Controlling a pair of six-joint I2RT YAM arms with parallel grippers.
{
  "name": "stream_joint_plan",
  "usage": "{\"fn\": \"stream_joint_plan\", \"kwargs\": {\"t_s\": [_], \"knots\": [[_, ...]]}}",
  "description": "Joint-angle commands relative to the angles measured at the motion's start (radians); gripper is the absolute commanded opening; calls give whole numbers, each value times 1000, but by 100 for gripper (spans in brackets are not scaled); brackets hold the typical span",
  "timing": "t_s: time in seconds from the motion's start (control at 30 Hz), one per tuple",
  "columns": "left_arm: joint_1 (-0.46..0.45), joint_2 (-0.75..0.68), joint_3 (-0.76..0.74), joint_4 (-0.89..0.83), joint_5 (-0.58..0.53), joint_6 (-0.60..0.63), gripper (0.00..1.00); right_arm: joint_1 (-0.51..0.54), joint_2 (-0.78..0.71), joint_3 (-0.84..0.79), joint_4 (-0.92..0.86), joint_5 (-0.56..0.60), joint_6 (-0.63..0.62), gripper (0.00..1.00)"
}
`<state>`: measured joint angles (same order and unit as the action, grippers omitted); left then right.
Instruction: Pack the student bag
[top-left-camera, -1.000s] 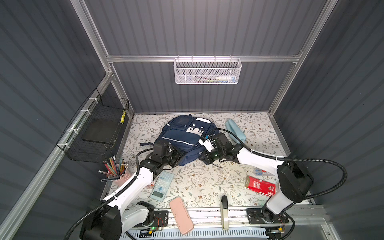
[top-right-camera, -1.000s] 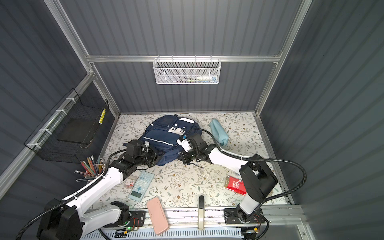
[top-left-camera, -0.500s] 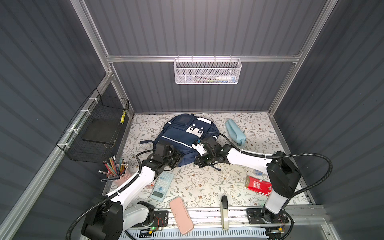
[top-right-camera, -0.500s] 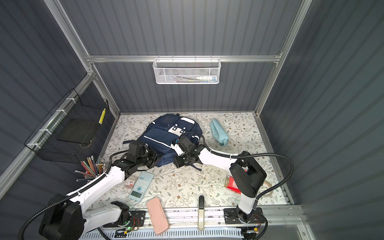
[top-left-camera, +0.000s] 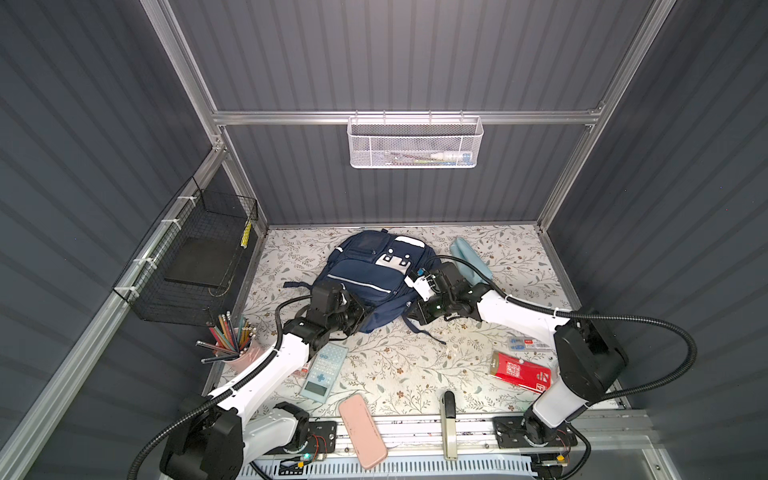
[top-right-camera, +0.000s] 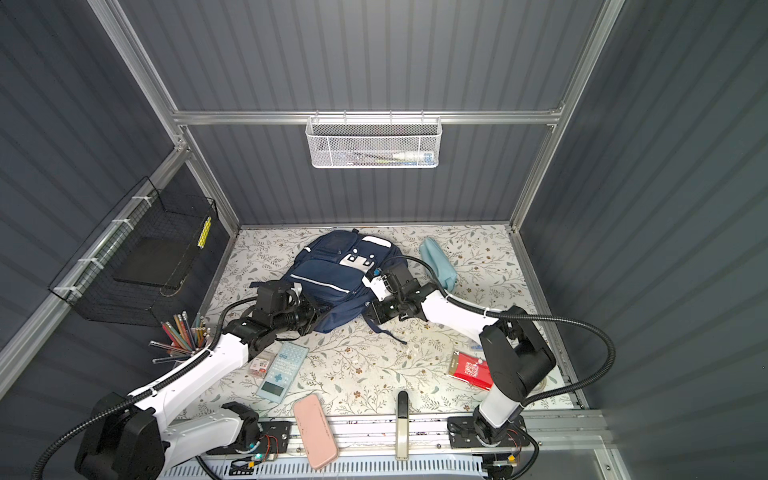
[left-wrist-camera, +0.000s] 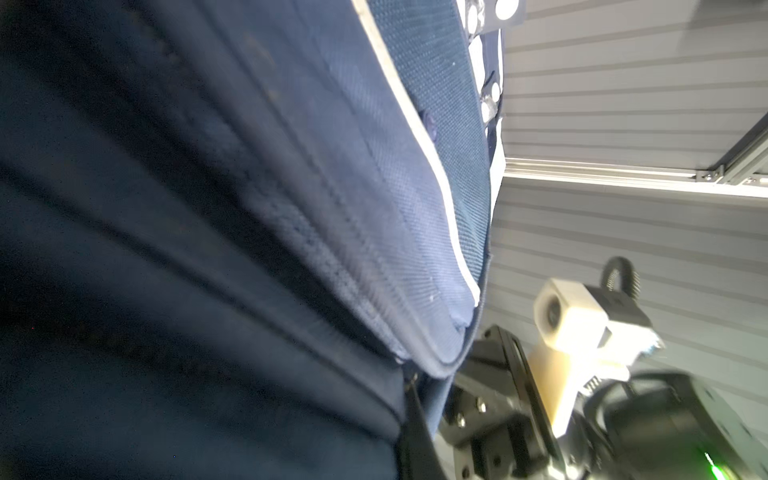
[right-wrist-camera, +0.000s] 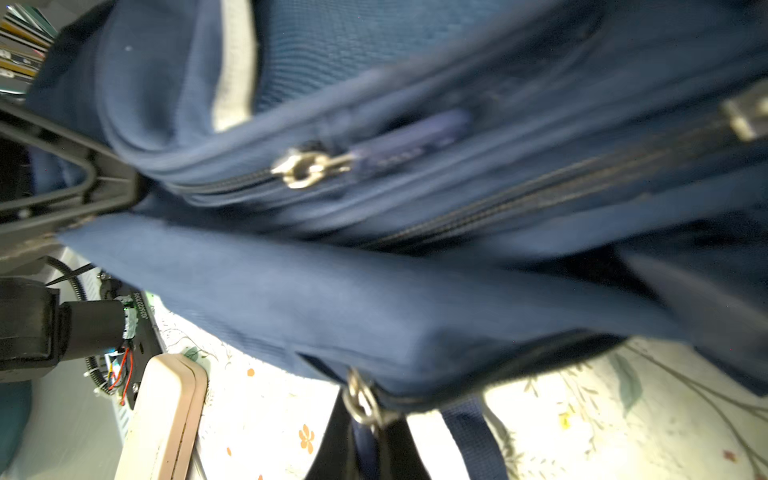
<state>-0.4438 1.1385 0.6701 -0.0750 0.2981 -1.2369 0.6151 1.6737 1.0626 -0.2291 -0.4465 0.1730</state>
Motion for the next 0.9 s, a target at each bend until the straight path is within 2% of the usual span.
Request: {"fn": "stream_joint_plan", "kwargs": {"t_s": [0.0, 0.33, 0.43, 0.53, 0.7, 0.8, 0.87], "knots": [[51, -66, -2, -82, -142, 39, 0, -178, 69, -20, -139, 247, 12, 6], [51, -100, 5, -98, -94, 23, 0, -250, 174, 35, -32, 330, 111, 8], [51, -119, 2, -106, -90, 18, 0, -274, 175, 22, -19, 390, 145, 9], [51, -135, 0, -114, -95, 19, 0, -305, 168, -5, 5, 399, 168, 10], [51, -127, 17, -112, -88, 16, 0, -307, 150, -48, 9, 544, 247, 10], [51, -123, 36, -107, -82, 14, 0, -298, 126, -89, 43, 581, 314, 12], [50, -114, 45, -104, -72, 12, 0, -272, 121, -99, 63, 542, 302, 15]]}}
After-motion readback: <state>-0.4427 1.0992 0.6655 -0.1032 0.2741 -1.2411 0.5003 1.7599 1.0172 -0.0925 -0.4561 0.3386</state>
